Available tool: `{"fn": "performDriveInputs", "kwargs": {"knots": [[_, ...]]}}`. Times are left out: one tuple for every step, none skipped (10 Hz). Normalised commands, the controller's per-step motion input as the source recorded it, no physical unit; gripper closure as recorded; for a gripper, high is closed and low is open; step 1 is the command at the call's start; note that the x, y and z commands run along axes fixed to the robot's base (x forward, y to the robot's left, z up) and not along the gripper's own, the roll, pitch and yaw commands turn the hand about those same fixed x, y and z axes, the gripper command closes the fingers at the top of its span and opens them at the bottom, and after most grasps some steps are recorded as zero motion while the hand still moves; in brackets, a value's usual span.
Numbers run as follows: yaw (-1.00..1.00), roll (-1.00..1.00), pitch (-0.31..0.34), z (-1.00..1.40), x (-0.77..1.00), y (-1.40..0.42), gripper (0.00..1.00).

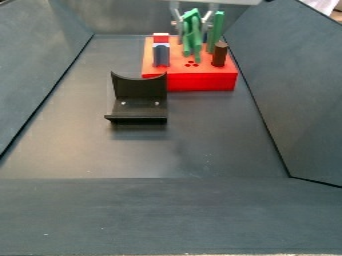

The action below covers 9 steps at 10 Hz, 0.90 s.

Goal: Pick up the 3 prong object. Move up. Rotate the 3 prong object. Place the 3 prong object on the fixture. Regrasp the 3 prong object. Move to above the board. Insert the 3 prong object.
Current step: Place the 3 prong object on the fixture.

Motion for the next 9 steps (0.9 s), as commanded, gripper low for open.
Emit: {"fn": "performDriveInputs", "kwargs": {"knots": [[0.02,-0.04,0.123,-0.07,1.00,-0.20,1.00],[0.02,-0.02,0.132,-0.06,1.00,-0.17,1.00],[0.03,0.00,0.142,-0.05,1.00,-0.15,1.00],[0.03,0.02,0.149,-0.05,1.00,-0.13,1.00],[0.03,0.03,0.156,-0.04,1.00,-0.11,1.00],[0.03,0.04,0.163,-0.03,1.00,-0.10,1.00],[0.10,-1.00,-0.023,0.47,1.00,0.22,1.00],[0.10,-1.00,-0.013,0.45,0.91,0.23,1.00],[0.06,-1.00,0.005,0.23,0.74,0.16,1.00]]}}
